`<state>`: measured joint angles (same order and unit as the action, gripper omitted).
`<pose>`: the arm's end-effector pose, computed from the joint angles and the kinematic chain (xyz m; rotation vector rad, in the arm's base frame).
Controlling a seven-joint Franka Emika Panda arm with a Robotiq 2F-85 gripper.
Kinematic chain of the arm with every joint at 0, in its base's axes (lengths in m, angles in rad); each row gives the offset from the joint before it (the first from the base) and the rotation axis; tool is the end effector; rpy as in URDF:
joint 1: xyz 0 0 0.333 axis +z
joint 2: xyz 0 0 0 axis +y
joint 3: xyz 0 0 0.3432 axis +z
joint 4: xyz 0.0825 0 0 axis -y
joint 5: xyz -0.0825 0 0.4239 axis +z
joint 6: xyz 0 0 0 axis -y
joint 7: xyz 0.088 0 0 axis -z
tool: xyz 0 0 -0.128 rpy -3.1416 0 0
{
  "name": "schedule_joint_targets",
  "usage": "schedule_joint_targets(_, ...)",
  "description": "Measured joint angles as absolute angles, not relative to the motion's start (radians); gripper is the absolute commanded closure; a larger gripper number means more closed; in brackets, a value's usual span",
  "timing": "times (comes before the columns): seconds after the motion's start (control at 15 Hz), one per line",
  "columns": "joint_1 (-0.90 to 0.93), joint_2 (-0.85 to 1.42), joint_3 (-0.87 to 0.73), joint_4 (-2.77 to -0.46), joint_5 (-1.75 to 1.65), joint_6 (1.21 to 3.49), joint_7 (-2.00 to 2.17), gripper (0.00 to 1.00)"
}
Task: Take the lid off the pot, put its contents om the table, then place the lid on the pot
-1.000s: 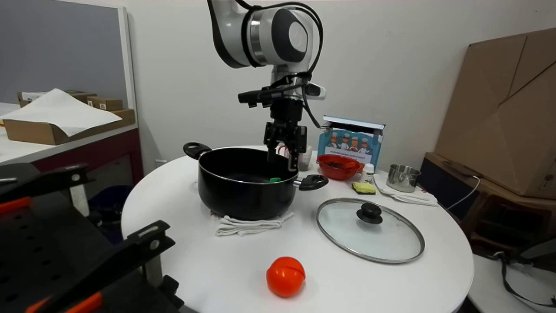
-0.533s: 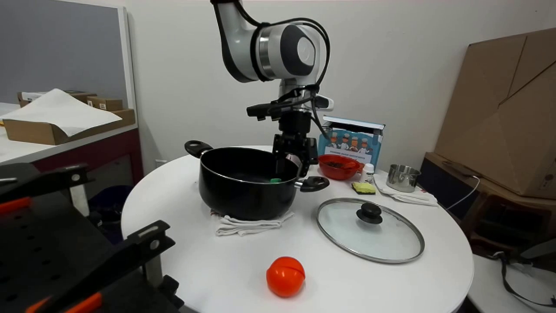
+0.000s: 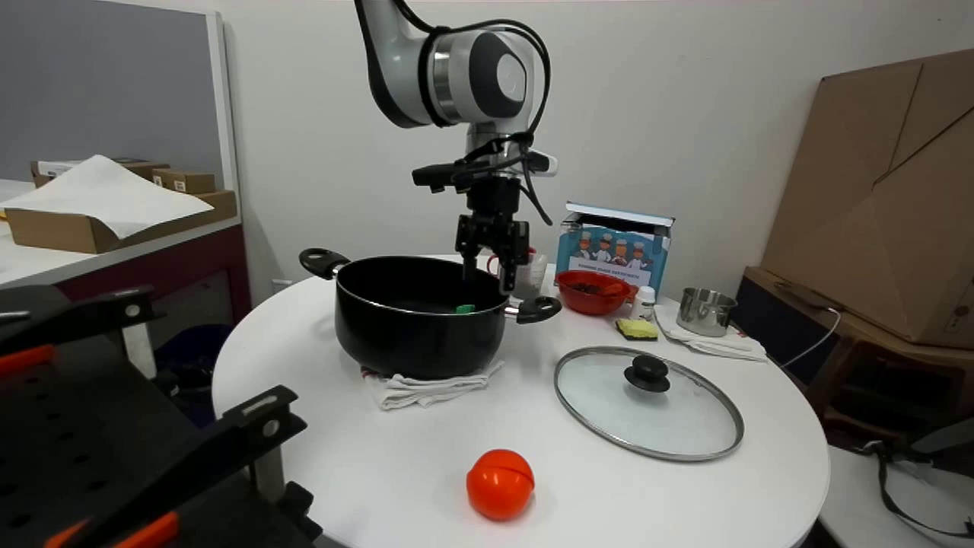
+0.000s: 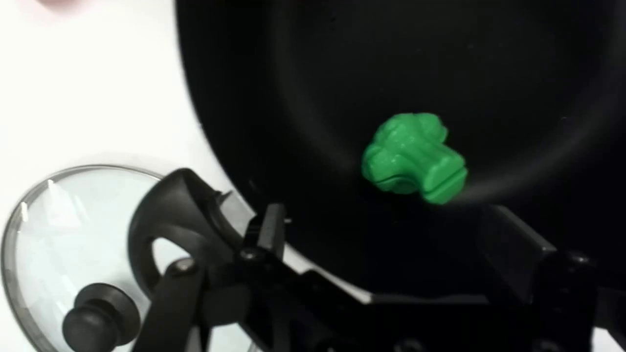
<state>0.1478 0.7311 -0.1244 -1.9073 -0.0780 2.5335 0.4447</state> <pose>0.6426 0.0133 0.0687 2.9538 -0.4882 -0.1047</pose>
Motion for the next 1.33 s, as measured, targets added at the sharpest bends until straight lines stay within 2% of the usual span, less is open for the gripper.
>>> schedule_joint_targets(0.4, 0.185, 0.704, -0.059, -1.923, -0.077, 2.533, 0.444, 0.00)
schedule_joint_targets(1.33, 0.197, 0.790, -0.106, -1.917, -0.079, 2.535, 0.444, 0.00)
